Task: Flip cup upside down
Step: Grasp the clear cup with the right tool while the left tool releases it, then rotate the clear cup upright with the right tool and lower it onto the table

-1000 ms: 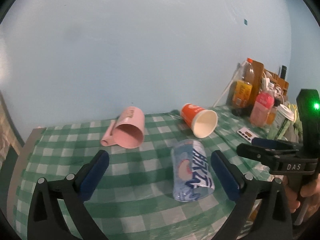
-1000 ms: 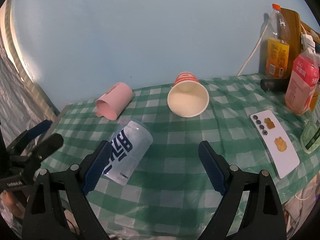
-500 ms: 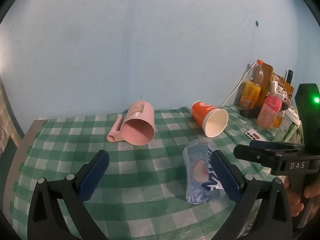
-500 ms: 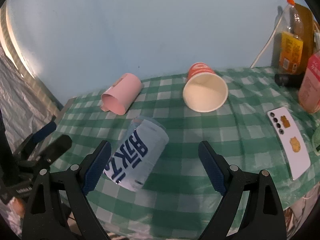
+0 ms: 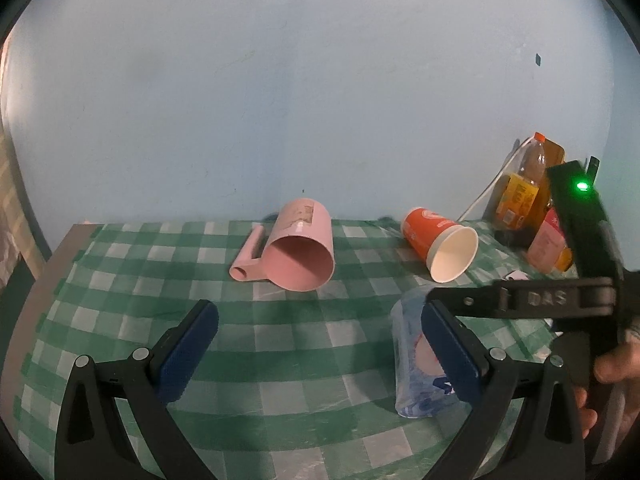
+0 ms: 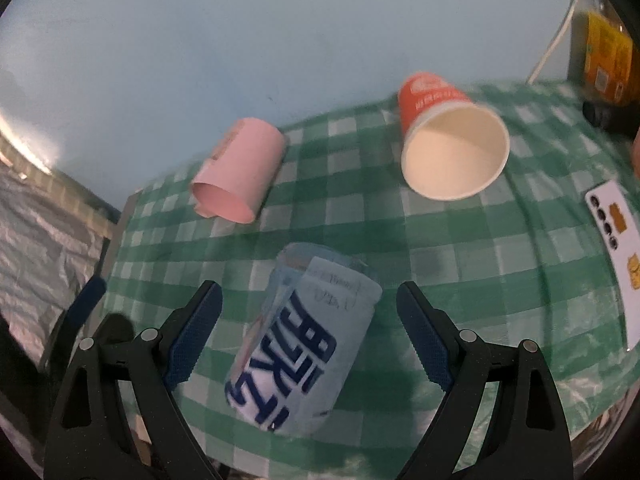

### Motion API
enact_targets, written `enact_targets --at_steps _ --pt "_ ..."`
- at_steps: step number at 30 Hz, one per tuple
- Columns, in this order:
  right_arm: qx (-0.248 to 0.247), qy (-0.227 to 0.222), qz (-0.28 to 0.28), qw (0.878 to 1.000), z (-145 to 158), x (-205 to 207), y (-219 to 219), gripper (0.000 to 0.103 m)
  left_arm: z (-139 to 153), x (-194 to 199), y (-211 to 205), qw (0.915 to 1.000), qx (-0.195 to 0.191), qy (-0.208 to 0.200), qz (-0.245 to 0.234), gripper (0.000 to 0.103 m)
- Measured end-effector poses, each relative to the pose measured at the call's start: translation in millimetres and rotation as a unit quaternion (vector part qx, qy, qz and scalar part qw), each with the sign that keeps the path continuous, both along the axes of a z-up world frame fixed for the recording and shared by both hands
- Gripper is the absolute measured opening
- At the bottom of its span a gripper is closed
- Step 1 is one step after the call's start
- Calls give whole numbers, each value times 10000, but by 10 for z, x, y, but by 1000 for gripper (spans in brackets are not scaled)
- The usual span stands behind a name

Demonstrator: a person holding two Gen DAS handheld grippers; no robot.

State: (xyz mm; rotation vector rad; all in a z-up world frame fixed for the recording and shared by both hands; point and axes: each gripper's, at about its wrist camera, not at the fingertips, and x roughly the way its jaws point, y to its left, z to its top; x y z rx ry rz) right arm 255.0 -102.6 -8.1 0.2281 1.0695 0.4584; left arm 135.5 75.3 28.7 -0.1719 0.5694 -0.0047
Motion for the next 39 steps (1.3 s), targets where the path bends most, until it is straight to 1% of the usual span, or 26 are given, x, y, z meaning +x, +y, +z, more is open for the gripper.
enact_targets --at_steps 2,5,9,10,11,13,15,18,21,24,25,26,28,31,35,37,39 --pt "-4 181 3 9998 -66 72 24 88 -30 25 7 10000 0 6 27 103" --pt "47 413 50 9991 -153 150 47 88 -88 72 5 9999 -38 140 9 103" --pt "137 572 80 9982 -216 228 50 87 -145 107 -22 9997 -8 236 -23 103" --pt "174 613 96 9979 -231 249 51 86 -146 108 -29 9997 4 242 -36 103" --pt "197 641 124 9977 -246 259 50 77 -144 105 -35 9997 18 242 -47 102" --pt "218 636 165 9976 -247 268 55 75 -136 97 -49 9997 55 218 -54 103" --pt "227 512 140 9983 -215 244 41 75 -131 89 -54 9998 74 196 -44 103" --pt "167 166 190 9995 -108 167 33 75 -133 89 -44 9998 66 204 -24 102" --pt "13 -322 237 9992 52 46 49 75 -135 92 -27 9998 36 215 6 103" --pt "-310 -1021 284 9939 250 -133 93 75 -126 85 -15 9998 25 196 26 102" --pt "-445 -1291 317 9901 310 -205 116 74 -123 81 -14 9998 21 189 30 103" --pt "-635 -1629 323 9841 376 -297 153 75 -120 81 -13 9998 21 185 33 103" --pt "-975 -2117 355 9718 450 -407 224 74 -128 86 -9 9998 23 192 48 102" --pt "-1484 -2671 323 9516 488 -516 332 74 -153 93 3 9997 19 230 65 102" --pt "-2083 -3012 339 9299 428 -539 465 74 -174 91 14 9996 24 262 63 102" --pt "-2239 -3073 367 9242 383 -550 499 74 -175 87 12 9997 40 246 73 102" --pt "-2305 -3060 423 9227 319 -559 531 74 -175 90 11 9997 48 248 65 102"
